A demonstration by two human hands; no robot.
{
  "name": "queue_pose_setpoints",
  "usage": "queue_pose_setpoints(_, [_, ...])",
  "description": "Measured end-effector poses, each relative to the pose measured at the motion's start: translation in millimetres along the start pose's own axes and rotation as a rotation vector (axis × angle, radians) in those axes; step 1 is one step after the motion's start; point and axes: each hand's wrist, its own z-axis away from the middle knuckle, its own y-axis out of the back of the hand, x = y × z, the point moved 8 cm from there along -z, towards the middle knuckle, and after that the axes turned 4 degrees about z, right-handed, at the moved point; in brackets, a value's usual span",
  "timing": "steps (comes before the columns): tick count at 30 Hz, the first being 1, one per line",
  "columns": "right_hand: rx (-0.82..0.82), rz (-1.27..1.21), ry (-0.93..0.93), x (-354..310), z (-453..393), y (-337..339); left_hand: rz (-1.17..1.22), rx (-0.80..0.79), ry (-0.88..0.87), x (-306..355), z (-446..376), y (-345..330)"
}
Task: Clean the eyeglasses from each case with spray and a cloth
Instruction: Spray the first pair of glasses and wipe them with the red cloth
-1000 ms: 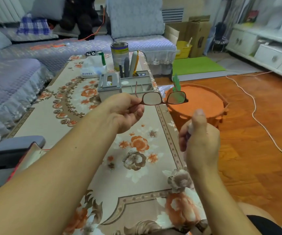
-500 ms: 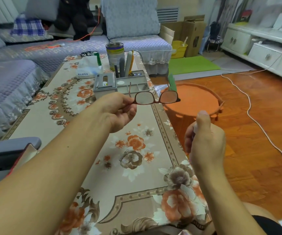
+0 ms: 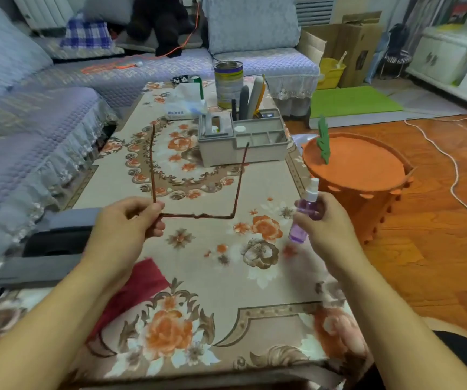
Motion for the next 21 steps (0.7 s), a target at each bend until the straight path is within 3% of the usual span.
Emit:
queue_pose_setpoints(7, [0.075, 0.185, 0.062, -13, -79, -72, -0.078, 0.093, -0.158, -25, -3, 64])
queue_pose_setpoints(14, [0.156, 0.299, 0.11, -2, -149, -104, 0.004, 0.143, -0.155, -52, -17, 87])
queue_pose_setpoints(21, [0.143, 0.307, 0.057, 16, -157, -107, 0.037, 0.165, -0.177, -57, -31, 101])
